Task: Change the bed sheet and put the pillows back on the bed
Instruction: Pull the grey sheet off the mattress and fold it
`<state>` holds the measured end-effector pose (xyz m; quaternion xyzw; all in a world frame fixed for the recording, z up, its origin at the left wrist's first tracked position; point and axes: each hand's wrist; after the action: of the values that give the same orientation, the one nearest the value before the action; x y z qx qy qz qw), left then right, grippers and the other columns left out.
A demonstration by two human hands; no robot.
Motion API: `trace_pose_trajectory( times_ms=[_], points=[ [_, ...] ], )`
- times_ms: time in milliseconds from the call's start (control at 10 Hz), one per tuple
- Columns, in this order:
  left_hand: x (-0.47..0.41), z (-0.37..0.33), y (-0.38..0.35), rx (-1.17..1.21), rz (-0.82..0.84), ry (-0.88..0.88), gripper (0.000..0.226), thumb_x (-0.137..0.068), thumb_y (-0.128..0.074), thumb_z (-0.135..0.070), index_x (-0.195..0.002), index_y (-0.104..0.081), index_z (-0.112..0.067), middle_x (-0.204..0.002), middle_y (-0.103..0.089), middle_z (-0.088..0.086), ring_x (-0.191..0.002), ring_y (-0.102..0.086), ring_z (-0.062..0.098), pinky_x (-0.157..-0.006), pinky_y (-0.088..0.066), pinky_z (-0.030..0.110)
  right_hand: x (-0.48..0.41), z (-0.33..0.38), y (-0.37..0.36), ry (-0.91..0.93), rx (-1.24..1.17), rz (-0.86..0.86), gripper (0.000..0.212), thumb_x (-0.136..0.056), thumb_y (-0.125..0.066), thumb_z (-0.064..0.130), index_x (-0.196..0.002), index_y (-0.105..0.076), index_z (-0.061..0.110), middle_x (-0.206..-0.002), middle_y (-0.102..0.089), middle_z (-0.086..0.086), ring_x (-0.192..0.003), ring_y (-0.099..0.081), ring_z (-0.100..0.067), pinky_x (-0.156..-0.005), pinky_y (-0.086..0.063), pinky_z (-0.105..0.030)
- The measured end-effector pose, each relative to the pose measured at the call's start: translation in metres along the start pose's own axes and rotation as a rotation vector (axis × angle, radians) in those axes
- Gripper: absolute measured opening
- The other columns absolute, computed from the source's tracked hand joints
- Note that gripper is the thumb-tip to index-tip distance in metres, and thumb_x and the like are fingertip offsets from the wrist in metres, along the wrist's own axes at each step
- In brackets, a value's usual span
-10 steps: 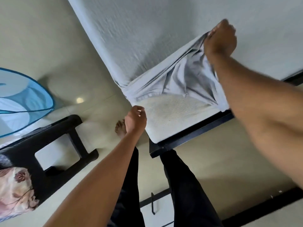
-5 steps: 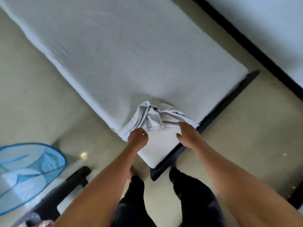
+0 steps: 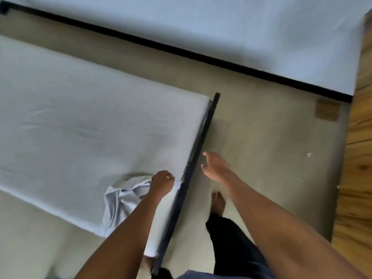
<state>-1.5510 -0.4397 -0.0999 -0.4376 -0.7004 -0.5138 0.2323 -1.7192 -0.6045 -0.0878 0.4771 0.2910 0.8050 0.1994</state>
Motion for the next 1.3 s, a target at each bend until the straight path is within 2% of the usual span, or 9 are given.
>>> trace_pose_trajectory(
  times_ms=[100,300,500,700,800,1000,1100,1200,1300],
  points=[
    [0.001,-0.080,-0.015,-0.105,-0.017,-0.100,0.020,-0.095,-0.058,-0.020,-0.107,-0.074,-0.017,-0.110,-0.073,0.004,-0.107,-0.067,0.026,-0.085,-0.048,0.026,-0.020,-0.033,0.054,0.006,0.005,0.020,0.063,-0.101,-0.056,0.029,-0.159,-0.033,0.017,-0.159,-0.043,-0.009,-0.147,-0.041,-0.025,-0.119,-0.035,-0.035],
    [-0.034,-0.178,-0.012,-0.122,-0.013,-0.176,0.017,-0.092,-0.055,-0.020,-0.095,-0.071,-0.028,-0.110,-0.073,-0.003,-0.103,-0.064,0.021,-0.082,-0.039,0.022,-0.068,-0.055,0.149,0.051,0.118,0.054,0.064,-0.099,-0.056,0.029,-0.158,-0.034,0.019,-0.154,-0.049,-0.009,-0.142,-0.046,-0.027,-0.115,-0.040,-0.038],
    [-0.073,-0.196,0.009,-0.017,-0.057,-0.118,0.018,-0.094,-0.056,-0.021,-0.106,-0.070,-0.019,-0.118,-0.070,0.003,-0.112,-0.063,0.027,-0.083,-0.041,0.024,-0.126,-0.031,0.197,0.078,0.288,0.153,0.060,-0.098,-0.059,0.030,-0.154,-0.041,0.017,-0.141,-0.061,-0.013,-0.130,-0.057,-0.028,-0.105,-0.047,-0.035],
    [-0.136,-0.201,0.033,0.078,-0.070,0.050,0.028,-0.097,-0.050,-0.028,-0.116,-0.066,-0.015,-0.126,-0.066,0.009,-0.115,-0.061,0.030,-0.089,-0.048,0.033,-0.197,0.016,0.229,0.169,0.470,0.265,0.054,-0.099,-0.057,0.034,-0.150,-0.046,0.020,-0.141,-0.059,-0.009,-0.121,-0.063,-0.027,-0.102,-0.050,-0.035],
    [-0.174,-0.217,0.044,0.164,-0.085,0.111,0.028,-0.096,-0.053,-0.031,-0.115,-0.067,-0.016,-0.128,-0.066,0.011,-0.117,-0.061,0.031,-0.094,-0.049,0.034,-0.244,0.037,0.240,0.215,0.525,0.310,0.046,-0.099,-0.057,0.032,-0.143,-0.055,0.019,-0.138,-0.061,-0.009,-0.125,-0.060,-0.028,-0.102,-0.050,-0.036],
    [-0.204,-0.257,0.067,0.434,-0.180,0.168,0.022,-0.097,-0.056,-0.032,-0.109,-0.070,-0.021,-0.116,-0.070,0.006,-0.102,-0.065,0.027,-0.085,-0.052,0.032,-0.331,0.066,0.251,0.191,0.568,0.337,0.032,-0.089,-0.059,0.030,-0.117,-0.069,0.018,-0.119,-0.071,-0.004,-0.113,-0.065,-0.026,-0.096,-0.053,-0.035],
    [-0.230,-0.257,0.050,0.487,-0.155,0.211,0.028,-0.099,-0.054,-0.036,-0.121,-0.068,-0.025,-0.127,-0.067,0.005,-0.110,-0.063,0.026,-0.093,-0.051,0.033,-0.387,0.065,0.230,0.229,0.657,0.432,0.035,-0.090,-0.059,0.034,-0.119,-0.071,0.019,-0.125,-0.070,-0.004,-0.125,-0.059,-0.025,-0.112,-0.042,-0.039],
    [-0.257,-0.252,0.023,0.497,-0.100,0.244,0.047,-0.102,-0.052,-0.040,-0.147,-0.051,-0.029,-0.158,-0.043,0.008,-0.142,-0.044,0.027,-0.114,-0.036,0.033,-0.439,0.064,0.207,0.294,0.771,0.478,0.028,-0.086,-0.059,0.038,-0.101,-0.072,0.019,-0.135,-0.062,-0.014,-0.131,-0.053,-0.033,-0.108,-0.043,-0.038],
    [-0.295,-0.246,-0.028,0.449,0.057,0.308,0.058,-0.103,-0.049,-0.040,-0.158,-0.031,-0.035,-0.170,-0.007,0.006,-0.153,-0.022,0.032,-0.122,-0.020,0.037,-0.501,0.034,0.176,0.341,0.899,0.522,0.048,-0.089,-0.068,0.042,-0.124,-0.066,0.010,-0.152,-0.047,-0.019,-0.140,-0.045,-0.036,-0.113,-0.040,-0.044]
  ],
)
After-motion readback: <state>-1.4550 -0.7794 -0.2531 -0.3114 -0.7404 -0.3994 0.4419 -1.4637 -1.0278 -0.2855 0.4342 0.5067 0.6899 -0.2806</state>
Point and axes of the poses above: each hand's wrist, its own x-axis away from the middle knuckle, its own y-axis out of the back of the hand, z = x × y
